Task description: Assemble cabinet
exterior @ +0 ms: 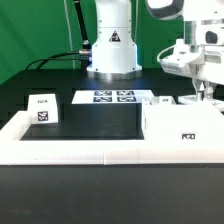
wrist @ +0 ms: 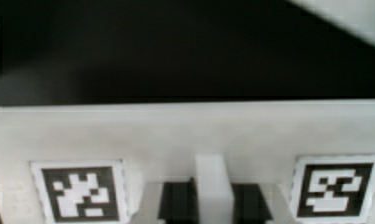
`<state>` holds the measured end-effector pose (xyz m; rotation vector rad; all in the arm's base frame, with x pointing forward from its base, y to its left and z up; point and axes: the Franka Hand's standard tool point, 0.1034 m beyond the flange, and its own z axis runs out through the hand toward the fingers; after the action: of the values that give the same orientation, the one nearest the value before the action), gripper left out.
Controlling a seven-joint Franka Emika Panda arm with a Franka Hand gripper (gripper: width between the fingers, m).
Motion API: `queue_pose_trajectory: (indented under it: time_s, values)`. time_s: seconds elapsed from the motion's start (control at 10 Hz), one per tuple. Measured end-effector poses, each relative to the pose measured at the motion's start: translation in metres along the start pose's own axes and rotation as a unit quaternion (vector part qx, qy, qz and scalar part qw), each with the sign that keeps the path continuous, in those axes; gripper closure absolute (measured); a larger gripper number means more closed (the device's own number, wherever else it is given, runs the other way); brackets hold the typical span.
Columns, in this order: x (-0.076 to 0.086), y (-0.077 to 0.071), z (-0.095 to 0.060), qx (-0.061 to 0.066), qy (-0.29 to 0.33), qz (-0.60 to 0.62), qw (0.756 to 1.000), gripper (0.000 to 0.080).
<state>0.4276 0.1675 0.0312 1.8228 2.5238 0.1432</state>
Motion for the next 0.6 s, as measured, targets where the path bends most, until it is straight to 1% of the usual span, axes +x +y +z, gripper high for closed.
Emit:
queue_pose_trajectory:
  time_s: [0.1,0.2,0.3,0.4,0.6]
  values:
    - [-0.006,0.001,-0.006,0.001,-0.008,0.013,1.000,0.0729]
    - [-0.014,0.004,-0.014,-0.001,-0.017,0.029,0.999,0.0729]
    - [-0.024,0.007,-0.021,-0.008,-0.022,0.046,0.999,0.0729]
    - [-0.038,0.007,-0.023,-0.017,-0.022,0.044,0.999,0.0729]
    - [-0.038,0.006,-0.022,-0.016,-0.022,0.050,0.998,0.0729]
